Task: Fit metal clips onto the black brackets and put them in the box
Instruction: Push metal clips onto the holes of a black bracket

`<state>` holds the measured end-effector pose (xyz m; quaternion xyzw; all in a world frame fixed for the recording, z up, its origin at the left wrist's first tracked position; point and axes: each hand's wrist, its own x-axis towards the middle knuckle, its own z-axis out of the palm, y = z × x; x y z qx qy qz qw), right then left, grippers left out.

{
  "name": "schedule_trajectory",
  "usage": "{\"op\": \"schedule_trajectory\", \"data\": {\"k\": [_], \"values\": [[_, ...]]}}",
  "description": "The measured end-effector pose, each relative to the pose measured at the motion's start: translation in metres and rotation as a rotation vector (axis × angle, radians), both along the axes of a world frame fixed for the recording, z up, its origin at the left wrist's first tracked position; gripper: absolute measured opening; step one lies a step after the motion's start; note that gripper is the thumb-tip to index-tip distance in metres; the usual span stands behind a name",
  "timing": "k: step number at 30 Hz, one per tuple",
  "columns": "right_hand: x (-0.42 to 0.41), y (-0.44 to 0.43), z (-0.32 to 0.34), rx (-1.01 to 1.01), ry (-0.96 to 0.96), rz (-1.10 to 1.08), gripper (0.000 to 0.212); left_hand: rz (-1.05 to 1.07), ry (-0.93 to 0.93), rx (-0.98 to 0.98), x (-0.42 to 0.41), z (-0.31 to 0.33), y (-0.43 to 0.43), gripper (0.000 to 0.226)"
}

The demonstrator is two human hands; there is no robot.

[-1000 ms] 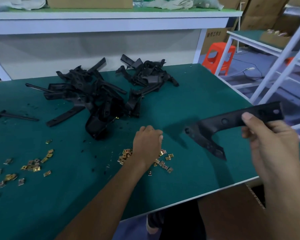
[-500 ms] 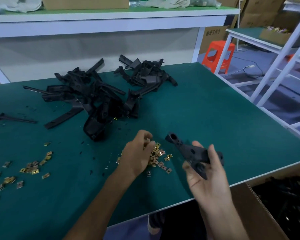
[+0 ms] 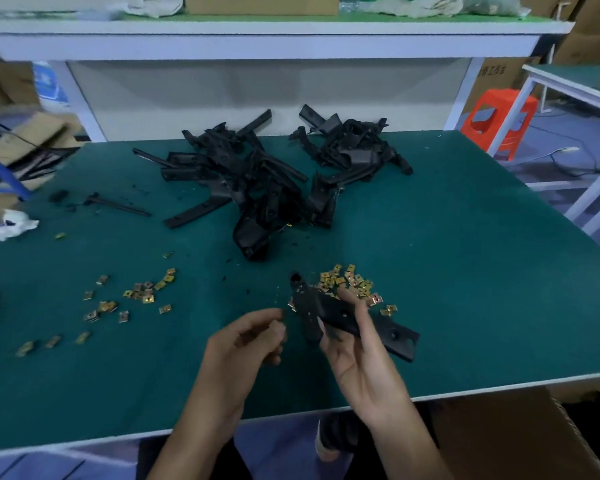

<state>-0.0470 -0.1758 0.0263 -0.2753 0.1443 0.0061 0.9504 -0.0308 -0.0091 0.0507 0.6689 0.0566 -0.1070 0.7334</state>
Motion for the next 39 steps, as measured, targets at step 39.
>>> {"op": "schedule_trajectory", "data": {"k": [39], "values": [[-0.008,0.002,-0.010,-0.259,-0.173,0.054,0.029,-0.147,0.226,-0.120,-0.016,0.005,0.002,0.014]]}}
